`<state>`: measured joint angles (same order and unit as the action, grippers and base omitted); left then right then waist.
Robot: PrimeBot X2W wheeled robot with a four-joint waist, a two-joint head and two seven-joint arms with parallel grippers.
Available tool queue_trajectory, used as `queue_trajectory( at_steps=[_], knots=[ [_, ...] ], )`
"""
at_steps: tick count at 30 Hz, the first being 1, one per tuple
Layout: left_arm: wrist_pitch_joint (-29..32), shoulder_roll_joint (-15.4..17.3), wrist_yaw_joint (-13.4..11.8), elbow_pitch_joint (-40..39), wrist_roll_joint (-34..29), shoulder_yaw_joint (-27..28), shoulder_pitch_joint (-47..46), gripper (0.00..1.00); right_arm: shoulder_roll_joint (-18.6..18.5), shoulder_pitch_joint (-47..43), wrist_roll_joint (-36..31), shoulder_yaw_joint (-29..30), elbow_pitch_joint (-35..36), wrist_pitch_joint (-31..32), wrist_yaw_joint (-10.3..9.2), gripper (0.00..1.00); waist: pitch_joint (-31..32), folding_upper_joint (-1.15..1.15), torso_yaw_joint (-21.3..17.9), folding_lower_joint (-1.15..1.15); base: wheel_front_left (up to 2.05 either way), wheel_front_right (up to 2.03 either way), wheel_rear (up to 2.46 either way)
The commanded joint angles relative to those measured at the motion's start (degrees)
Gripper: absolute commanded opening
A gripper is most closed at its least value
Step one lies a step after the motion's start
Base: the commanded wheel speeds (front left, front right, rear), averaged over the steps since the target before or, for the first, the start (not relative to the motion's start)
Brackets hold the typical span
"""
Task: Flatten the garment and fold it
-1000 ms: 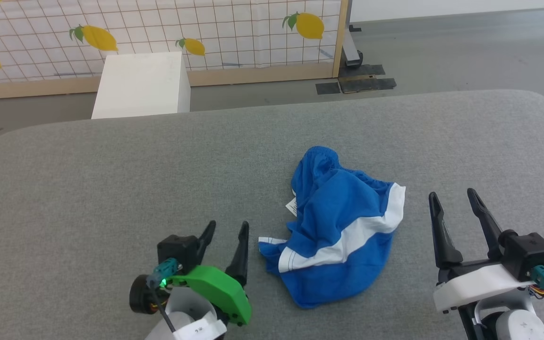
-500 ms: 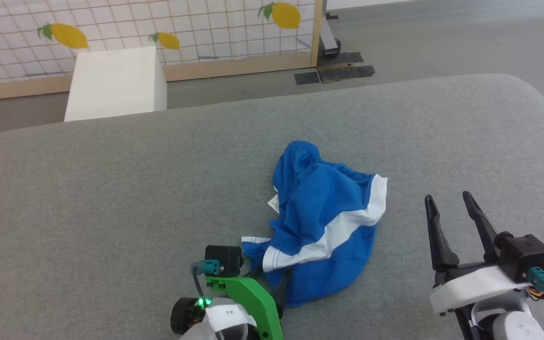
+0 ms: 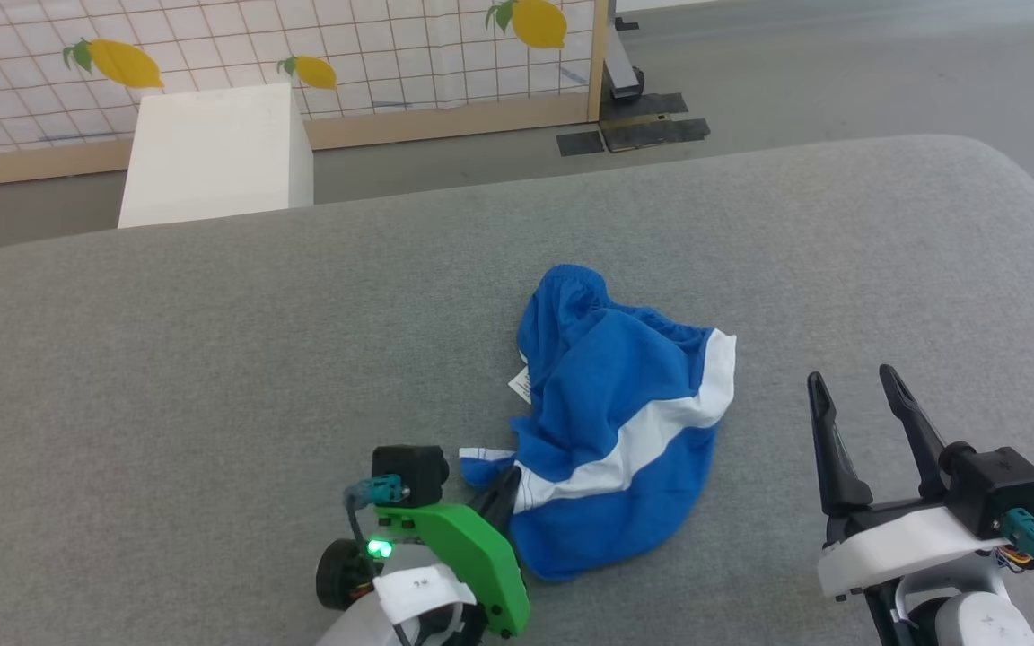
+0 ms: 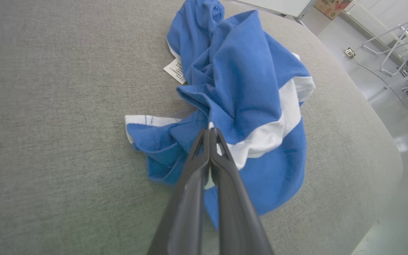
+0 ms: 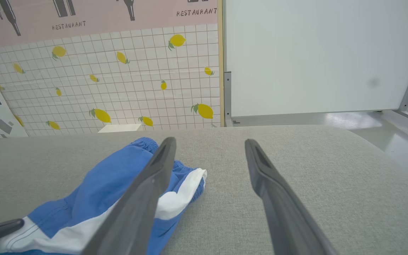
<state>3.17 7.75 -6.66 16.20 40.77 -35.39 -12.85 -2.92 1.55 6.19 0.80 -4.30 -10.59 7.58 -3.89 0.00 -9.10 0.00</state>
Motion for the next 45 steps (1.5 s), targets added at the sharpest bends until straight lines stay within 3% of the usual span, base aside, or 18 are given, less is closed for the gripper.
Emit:
queue_trajectory(
  at_steps=[1, 8, 16, 28, 29, 30, 31, 39, 45],
  knots=[
    [-0.6, 0.8, -0.5, -0.2, -0.5, 0.6, -0.4, 0.00, 0.0, 0.2, -0.1, -0.1, 0.0, 0.0, -0.09, 1.00, 0.4, 0.00, 0.7, 0.00, 0.00, 0.00, 0.00],
    [-0.2, 3.7, -2.5, -2.0, 0.1, 2.2, 2.7, 0.00, 0.0, -0.3, -0.3, -0.2, 0.2, 0.3, -0.09, 1.00, 1.1, 0.00, 2.7, 0.00, 0.00, 0.00, 0.00],
    [-0.7, 3.7, -3.7, -3.3, 0.1, 2.5, 3.2, 0.00, 0.0, -0.2, 0.0, -1.0, 0.2, 0.4, -0.09, 1.00, 1.4, 0.00, 2.8, 0.00, 0.00, 0.00, 0.00],
    [-4.9, 11.3, -12.4, -4.0, 0.0, 12.5, 7.0, 0.00, 0.0, -0.5, 0.1, 0.4, 0.2, 0.5, -0.09, 1.00, 0.5, 0.00, 2.5, 0.00, 0.00, 0.00, 0.00],
    [-5.2, 11.3, -12.6, -4.4, 0.4, 12.9, 7.4, 0.14, 0.0, -0.4, 0.1, 0.4, 0.2, 0.6, -0.09, 1.00, 0.3, 0.00, 2.6, 0.00, 0.00, 0.00, 0.00],
    [-5.3, 11.3, -12.5, -4.7, 0.4, 12.9, 7.6, 0.52, 0.0, -0.4, 0.1, 0.4, 0.1, 0.7, -0.09, 1.00, 0.2, 0.00, 2.8, 0.00, 0.00, 0.00, 0.00],
    [-5.8, 11.2, -12.4, -5.2, 0.3, 12.8, 7.8, 1.00, 0.0, -0.4, 0.1, 0.3, 0.1, 0.9, -0.09, 1.00, 0.0, 0.00, 3.1, 0.00, 0.00, 0.00, 0.00],
    [-16.2, 8.9, -11.4, -6.0, -1.9, 14.8, 6.9, 1.00, 0.0, 2.4, 0.7, -2.0, -1.7, 5.8, -0.09, 1.00, -1.7, 0.00, 6.1, 0.00, 0.00, 0.00, 0.00],
    [-18.1, 6.1, -9.2, -8.2, -7.6, 17.6, 5.2, 1.00, 0.0, 7.1, 2.8, -2.2, -7.5, 18.5, -0.09, 1.00, -3.6, 0.00, 8.3, 0.00, 0.00, 0.00, 0.00]
  ],
)
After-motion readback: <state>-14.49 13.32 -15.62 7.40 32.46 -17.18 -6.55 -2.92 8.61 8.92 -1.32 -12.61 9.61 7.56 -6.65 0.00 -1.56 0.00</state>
